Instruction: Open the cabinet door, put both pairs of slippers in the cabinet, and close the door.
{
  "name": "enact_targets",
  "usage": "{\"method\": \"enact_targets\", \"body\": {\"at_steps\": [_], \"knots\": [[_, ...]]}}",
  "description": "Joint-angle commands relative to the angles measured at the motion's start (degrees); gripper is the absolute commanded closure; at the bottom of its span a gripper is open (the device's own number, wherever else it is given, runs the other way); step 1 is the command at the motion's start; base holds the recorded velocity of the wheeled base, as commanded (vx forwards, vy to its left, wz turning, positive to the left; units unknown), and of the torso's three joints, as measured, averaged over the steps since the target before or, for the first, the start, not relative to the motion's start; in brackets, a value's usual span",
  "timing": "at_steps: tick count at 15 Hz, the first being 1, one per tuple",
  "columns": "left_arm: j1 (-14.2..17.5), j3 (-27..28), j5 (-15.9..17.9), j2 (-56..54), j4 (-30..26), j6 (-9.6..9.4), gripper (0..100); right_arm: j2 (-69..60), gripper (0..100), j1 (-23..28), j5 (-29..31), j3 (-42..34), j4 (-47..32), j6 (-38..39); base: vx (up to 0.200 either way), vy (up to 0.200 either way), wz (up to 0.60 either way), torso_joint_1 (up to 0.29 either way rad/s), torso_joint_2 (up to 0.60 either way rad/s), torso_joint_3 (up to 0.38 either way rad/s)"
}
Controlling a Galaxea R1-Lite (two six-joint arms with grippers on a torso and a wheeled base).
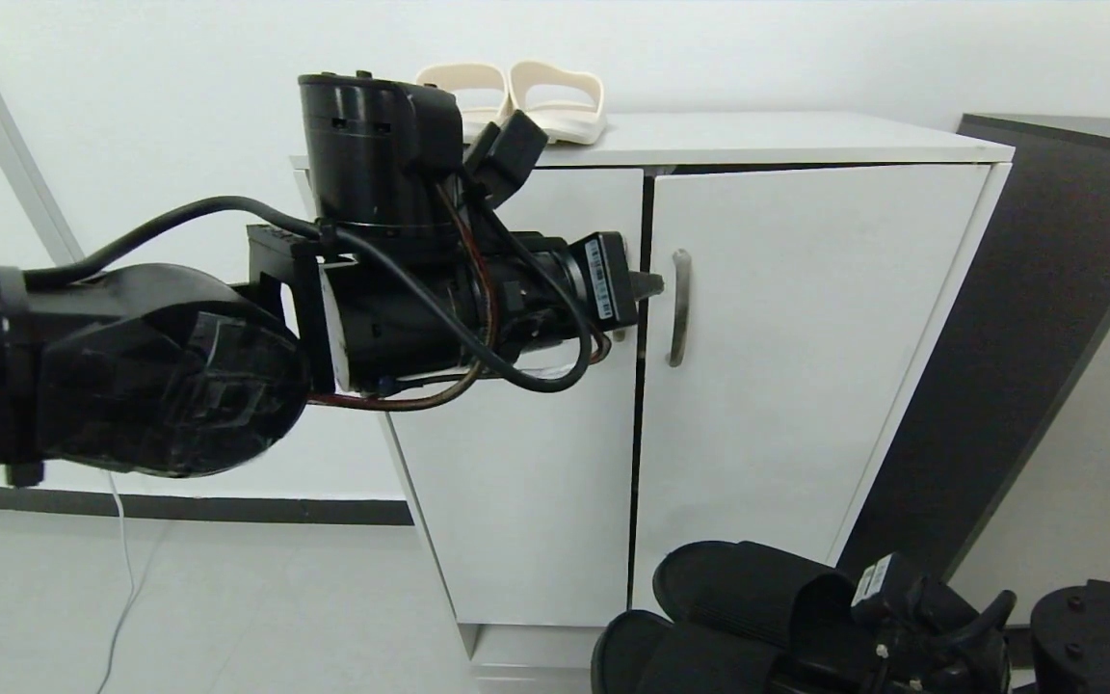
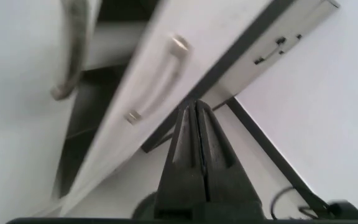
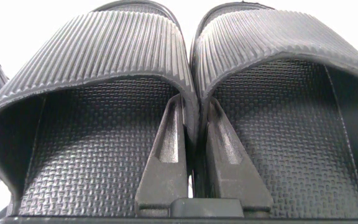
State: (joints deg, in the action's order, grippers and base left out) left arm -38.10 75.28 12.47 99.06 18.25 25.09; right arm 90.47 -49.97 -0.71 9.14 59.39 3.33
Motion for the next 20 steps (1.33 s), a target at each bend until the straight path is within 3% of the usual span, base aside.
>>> {"method": "enact_targets", "body": {"at_steps": [1,5,6,8,17,20], "knots": [[1.4,-0.1,0.6,-0.7,0.0,0.05,100,0.0,100,0.0,0.0,0.0,0.0,0.0,0.0,0.0,0.0,0.0,0.0,0.0],[3.5,4.7,1.2,4.6,1.1,0.14,100,0.0,100,0.0,0.0,0.0,0.0,0.0,0.0,0.0,0.0,0.0,0.0,0.0],[3.9,11.1,0.0,10.9,3.6,0.14,100,0.0,100,0.0,0.0,0.0,0.0,0.0,0.0,0.0,0.0,0.0,0.0,0.0],[4.0,13.3,-0.3,12.7,3.6,0.58,100,0.0,100,0.0,0.0,-0.1,0.0,0.0,0.0,0.0,0.0,0.0,0.0,0.0],[4.1,18.7,-0.2,17.0,2.5,1.28,100,0.7,100,-0.5,0.0,0.0,0.0,0.0,0.0,0.0,0.0,0.0,0.0,0.0],[4.0,19.0,-0.2,17.3,2.7,3.74,100,1.2,100,-0.6,0.0,0.0,0.0,0.0,-0.2,0.0,0.0,0.002,0.0,-0.001]]}}
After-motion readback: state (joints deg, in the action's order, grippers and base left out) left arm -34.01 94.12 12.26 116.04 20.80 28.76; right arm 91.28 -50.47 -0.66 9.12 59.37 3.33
